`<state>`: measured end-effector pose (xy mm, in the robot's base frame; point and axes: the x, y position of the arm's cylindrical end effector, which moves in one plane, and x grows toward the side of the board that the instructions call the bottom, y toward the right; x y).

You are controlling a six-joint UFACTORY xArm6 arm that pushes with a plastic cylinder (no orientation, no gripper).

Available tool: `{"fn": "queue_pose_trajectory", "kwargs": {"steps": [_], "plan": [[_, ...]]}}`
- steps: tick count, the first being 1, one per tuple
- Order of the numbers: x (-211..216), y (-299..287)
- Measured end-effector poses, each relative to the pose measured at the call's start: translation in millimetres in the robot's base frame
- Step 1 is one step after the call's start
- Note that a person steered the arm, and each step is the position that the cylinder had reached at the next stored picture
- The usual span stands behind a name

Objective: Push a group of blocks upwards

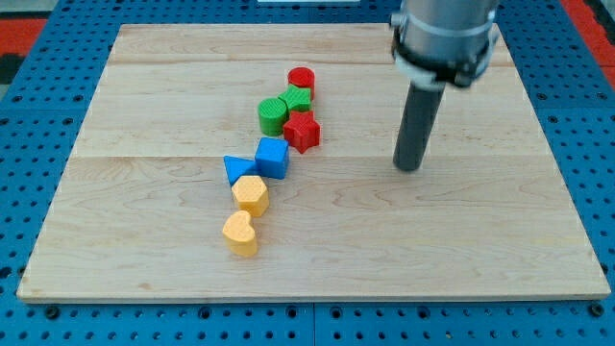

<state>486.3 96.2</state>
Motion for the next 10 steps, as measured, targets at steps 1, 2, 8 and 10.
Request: {"fn": "queue_pose_trajectory", "kwargs": {"steps": [1,2,8,10], "plan": [[19,-75],[0,-80],[-89,-134],[-125,-142]]}}
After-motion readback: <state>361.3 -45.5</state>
